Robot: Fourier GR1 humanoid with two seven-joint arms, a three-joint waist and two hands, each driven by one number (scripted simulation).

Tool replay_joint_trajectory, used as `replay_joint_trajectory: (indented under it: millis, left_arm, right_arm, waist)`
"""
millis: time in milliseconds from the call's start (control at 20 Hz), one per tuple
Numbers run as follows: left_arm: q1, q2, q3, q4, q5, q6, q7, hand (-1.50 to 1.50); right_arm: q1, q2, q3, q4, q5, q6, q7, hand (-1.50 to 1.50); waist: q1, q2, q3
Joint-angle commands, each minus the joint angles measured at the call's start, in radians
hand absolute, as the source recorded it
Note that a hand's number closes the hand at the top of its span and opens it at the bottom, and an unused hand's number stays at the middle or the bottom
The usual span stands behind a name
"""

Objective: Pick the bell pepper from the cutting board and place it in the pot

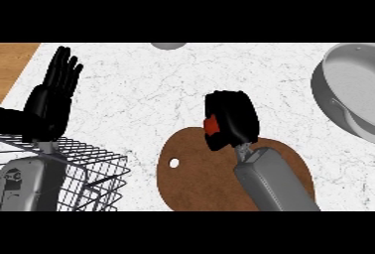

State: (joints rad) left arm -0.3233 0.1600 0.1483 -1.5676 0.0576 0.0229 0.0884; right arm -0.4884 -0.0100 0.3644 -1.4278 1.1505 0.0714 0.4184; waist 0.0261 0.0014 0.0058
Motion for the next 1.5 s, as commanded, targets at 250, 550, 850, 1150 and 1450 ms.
replay_joint_trajectory:
  millis: [250, 550, 850, 1150, 1450]
  left_arm:
    - [-0.005, -0.003, 0.024, 0.02, 0.011, 0.02, 0.013, 0.0]
    - [0.063, -0.001, 0.039, -0.005, 0.035, 0.0, -0.016, 0.0]
    - [0.041, -0.079, -0.035, 0.007, -0.034, 0.074, -0.026, 0.0]
    - [0.021, 0.022, 0.053, 0.043, 0.038, -0.002, -0.006, 0.0]
    - [0.083, -0.032, 0.004, -0.013, 0.007, 0.024, -0.035, 0.0]
  right_arm:
    - [-0.221, -0.004, -0.143, 0.036, 0.238, -0.191, 0.391, 1.5]
    - [-0.202, -0.148, -0.273, -0.04, 0.233, -0.24, 0.358, 1.5]
    - [-0.166, -0.265, -0.394, -0.106, 0.148, -0.1, 0.32, 1.5]
    - [-0.031, -0.409, -0.558, -0.106, 0.005, -0.12, 0.166, 1.5]
    - [-0.037, -0.502, -0.708, 0.093, -0.112, -0.238, -0.011, 1.5]
  waist:
    - [-0.017, -0.001, -0.006]
    - [-0.024, -0.002, -0.006]
    - [-0.033, -0.003, -0.006]
    - [-0.035, -0.002, -0.005]
    - [-0.02, 0.0, -0.005]
